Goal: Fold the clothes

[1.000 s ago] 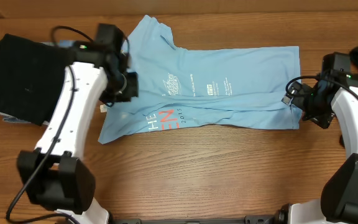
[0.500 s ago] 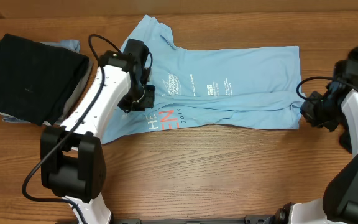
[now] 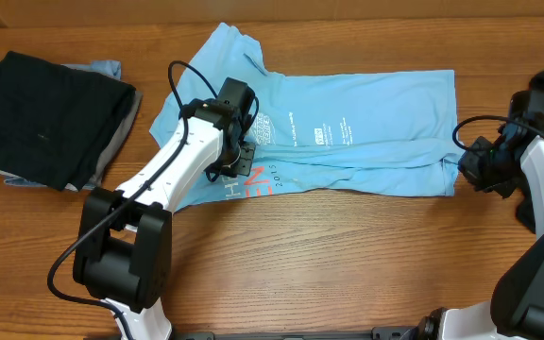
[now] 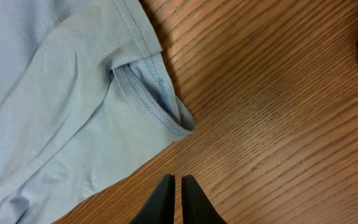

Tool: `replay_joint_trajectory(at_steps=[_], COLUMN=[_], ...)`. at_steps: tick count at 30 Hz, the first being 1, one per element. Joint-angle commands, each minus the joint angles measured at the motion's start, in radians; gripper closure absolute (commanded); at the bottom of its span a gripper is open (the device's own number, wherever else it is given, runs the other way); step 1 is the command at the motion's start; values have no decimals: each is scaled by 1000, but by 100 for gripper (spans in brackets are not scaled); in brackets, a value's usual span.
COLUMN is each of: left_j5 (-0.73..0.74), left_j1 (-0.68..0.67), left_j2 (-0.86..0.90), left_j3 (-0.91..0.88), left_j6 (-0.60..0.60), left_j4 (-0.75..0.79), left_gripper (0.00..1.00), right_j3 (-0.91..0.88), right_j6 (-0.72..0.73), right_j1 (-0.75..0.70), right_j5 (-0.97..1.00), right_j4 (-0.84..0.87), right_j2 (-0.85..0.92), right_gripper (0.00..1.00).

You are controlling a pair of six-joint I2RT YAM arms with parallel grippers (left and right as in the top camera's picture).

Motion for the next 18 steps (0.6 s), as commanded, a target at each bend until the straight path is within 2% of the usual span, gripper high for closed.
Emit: replay_joint_trajectory(at_steps=[1,6,10,11,13,14,15,18], left_j5=[-13,-2,-3,-4,-11,-33,-42,-68], left_j1=[-11,-11,-11,-11,-11,-11,-11,-11], left_j2=[5,5,5,5,5,5,5,5], left_j3=[-51,-121,-123,-123,-123,-123,-123,-123], left_j6=[14,-16,-15,-15,-14,-14,-1,70], left_j4=[34,135,149,150,159,172,182,216], left_gripper=[96,96,96,90,71,54,46,46], right_j3=[1,1,1,1,1,1,1,1], right_j6=[-3,-3,-3,-3,-3,-3,-3,-3], right_j1=[-2,-2,-2,-2,-2,-2,-2,-2], right_j5=[0,-6,-6,-6,-6,-6,-6,-6], right_j4=[5,5,5,5,5,8,9,9], right_j2=[6,6,6,6,6,6,6,6], right_gripper=[91,91,91,91,90,90,89,87])
